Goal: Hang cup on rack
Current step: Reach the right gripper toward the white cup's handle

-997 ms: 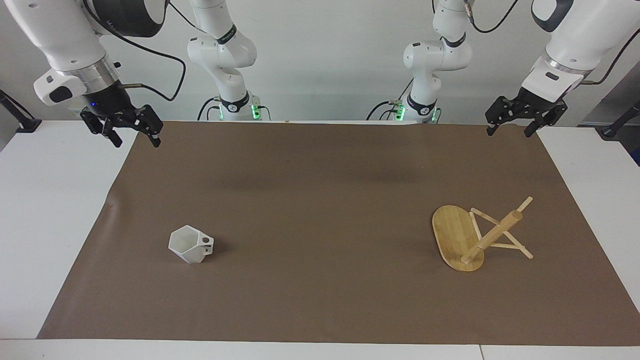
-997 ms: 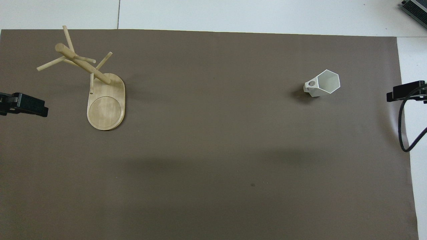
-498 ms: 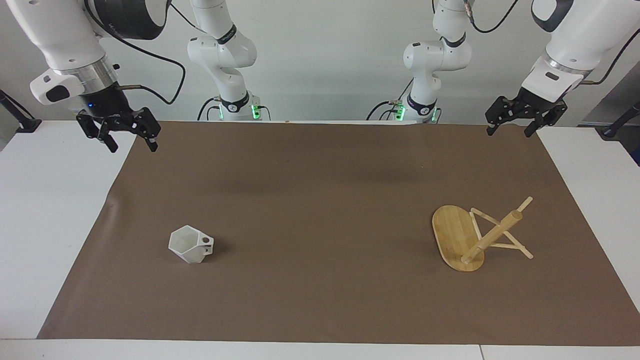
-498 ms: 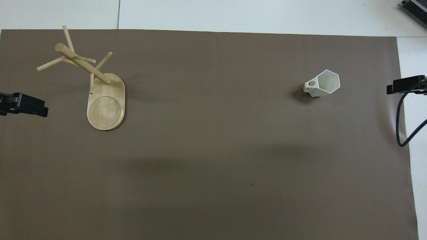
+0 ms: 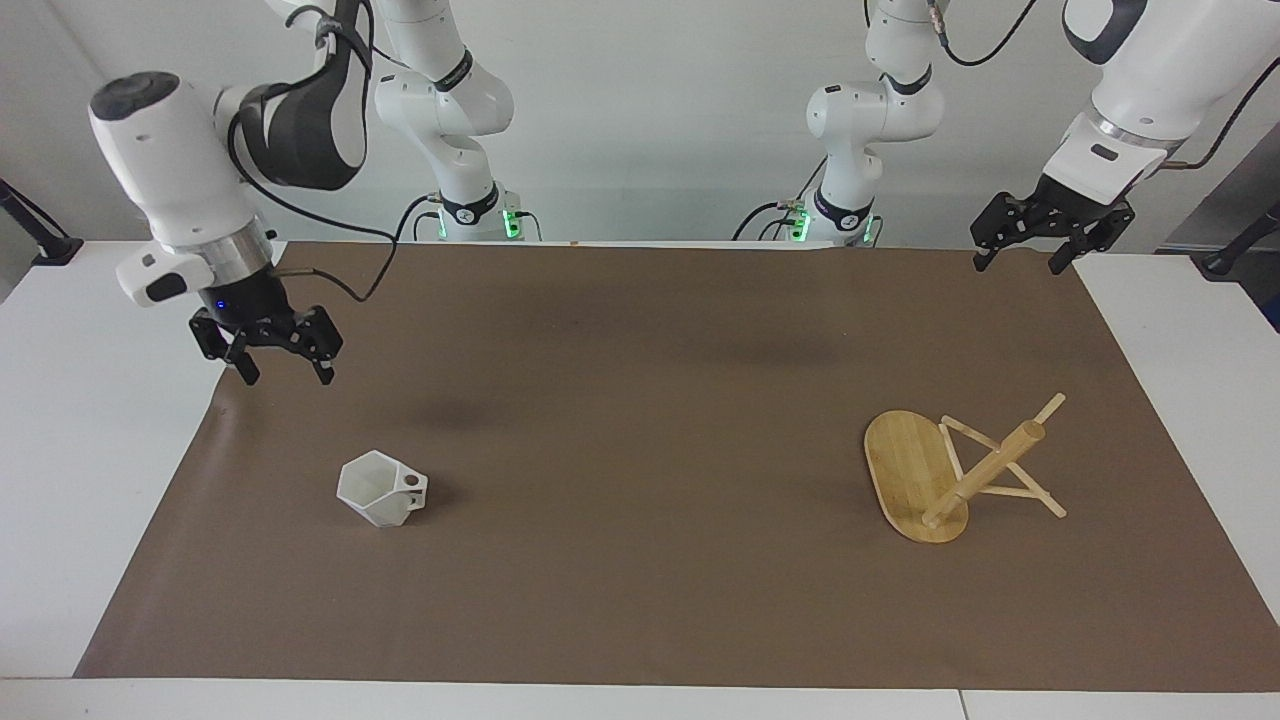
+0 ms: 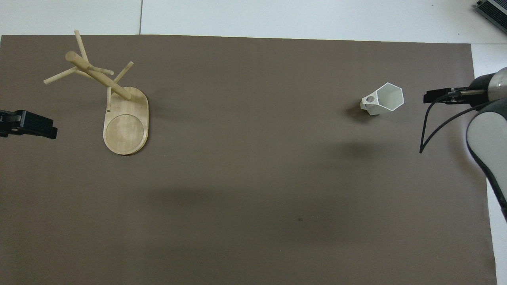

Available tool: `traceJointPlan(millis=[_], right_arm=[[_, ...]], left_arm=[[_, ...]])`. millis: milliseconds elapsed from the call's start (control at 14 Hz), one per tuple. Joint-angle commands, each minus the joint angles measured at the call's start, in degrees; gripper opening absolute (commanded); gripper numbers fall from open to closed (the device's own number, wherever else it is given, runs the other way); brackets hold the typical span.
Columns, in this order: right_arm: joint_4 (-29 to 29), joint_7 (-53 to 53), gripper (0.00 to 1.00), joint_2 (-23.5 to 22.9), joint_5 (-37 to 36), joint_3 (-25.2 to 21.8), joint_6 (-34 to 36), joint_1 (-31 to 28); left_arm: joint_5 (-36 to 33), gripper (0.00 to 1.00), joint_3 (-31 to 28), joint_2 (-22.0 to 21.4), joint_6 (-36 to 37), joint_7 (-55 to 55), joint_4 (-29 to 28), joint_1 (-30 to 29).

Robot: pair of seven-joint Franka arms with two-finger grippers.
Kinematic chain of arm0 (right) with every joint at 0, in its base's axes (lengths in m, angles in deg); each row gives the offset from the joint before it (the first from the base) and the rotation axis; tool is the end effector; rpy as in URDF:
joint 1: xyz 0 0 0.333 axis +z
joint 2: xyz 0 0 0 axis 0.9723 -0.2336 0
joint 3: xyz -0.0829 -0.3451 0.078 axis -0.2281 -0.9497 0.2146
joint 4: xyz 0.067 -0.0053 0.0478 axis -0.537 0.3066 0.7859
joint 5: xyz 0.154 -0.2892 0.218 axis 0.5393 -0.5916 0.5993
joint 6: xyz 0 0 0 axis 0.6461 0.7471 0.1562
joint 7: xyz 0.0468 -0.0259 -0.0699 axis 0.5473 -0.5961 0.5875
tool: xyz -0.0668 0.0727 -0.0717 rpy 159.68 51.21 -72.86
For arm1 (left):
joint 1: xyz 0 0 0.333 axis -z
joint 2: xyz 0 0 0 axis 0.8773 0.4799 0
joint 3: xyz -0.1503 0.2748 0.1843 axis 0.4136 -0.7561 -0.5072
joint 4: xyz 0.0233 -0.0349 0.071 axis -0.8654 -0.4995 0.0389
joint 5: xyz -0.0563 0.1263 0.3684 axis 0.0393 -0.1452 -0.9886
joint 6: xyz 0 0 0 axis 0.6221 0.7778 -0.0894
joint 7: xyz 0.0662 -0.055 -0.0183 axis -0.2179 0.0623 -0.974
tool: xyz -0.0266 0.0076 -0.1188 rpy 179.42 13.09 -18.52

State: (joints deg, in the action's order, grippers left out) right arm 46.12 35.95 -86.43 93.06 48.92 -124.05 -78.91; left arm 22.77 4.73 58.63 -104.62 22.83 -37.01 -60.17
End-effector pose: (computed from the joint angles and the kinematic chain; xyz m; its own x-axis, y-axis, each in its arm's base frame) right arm 0.6354 -0.0729 0.5238 0.9741 0.0124 0.2258 0.0141 -0.9999 -0.0061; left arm 0.5404 -0.0341 0.6740 0.9950 -0.0955 -0.0285 -0.0948 -0.9952 0.0225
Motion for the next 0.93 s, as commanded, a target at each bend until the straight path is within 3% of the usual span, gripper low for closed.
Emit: traceJointPlan(millis=[0,285,854], right_arm=[[1.11,3.43,1.0,-3.29,0.09,0.17,-5.73,-0.31],[1.37,3.25,1.0,-6.29,0.09,0.53,-11.19,0.92],[2.07,3.51,1.0,-10.51,0.09,0.44,-13.92,1.54]], left_arm=[[0.5,1.0,-0.65,-0.34,0.77,0.21,-0.18,0.43],[0.5,1.0,-0.56,-0.34,0.77,0.21,-0.18,0.43],[0.5,1.0,-0.56,-0.34,0.85,0.12,-0.18,0.52]])
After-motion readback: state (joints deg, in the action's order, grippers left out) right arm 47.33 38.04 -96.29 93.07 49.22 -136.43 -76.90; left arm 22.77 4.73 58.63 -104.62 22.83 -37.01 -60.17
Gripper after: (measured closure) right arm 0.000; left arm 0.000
